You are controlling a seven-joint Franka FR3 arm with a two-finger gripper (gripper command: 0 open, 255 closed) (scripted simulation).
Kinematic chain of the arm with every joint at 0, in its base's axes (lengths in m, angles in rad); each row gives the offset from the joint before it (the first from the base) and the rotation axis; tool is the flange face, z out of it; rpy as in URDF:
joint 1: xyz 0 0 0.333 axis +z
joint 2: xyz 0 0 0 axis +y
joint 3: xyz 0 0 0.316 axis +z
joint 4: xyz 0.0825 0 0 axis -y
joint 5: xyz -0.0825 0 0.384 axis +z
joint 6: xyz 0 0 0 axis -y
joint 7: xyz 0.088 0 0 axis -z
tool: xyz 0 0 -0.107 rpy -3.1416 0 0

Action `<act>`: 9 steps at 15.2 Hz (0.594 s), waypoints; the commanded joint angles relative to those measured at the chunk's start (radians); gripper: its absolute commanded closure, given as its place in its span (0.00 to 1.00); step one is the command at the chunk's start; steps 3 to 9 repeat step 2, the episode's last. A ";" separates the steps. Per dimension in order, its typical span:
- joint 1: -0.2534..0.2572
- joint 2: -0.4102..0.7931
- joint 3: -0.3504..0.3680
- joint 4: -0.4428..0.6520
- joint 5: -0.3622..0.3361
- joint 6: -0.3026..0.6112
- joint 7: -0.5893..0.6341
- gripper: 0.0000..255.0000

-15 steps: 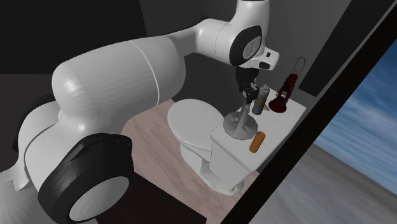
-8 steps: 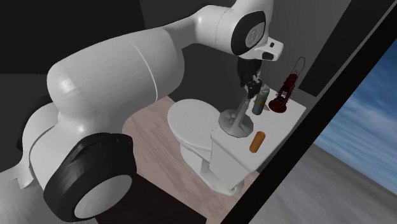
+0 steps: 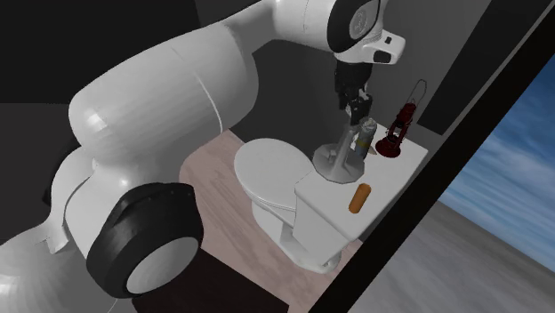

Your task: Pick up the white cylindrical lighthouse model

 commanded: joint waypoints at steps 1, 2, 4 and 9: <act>0.000 0.003 0.000 0.022 0.000 -0.018 -0.002 1.00; 0.000 0.003 0.000 0.022 0.000 -0.018 -0.002 1.00; 0.000 0.003 0.000 0.022 0.000 -0.018 -0.002 1.00; 0.000 0.003 0.000 0.022 0.000 -0.018 -0.002 1.00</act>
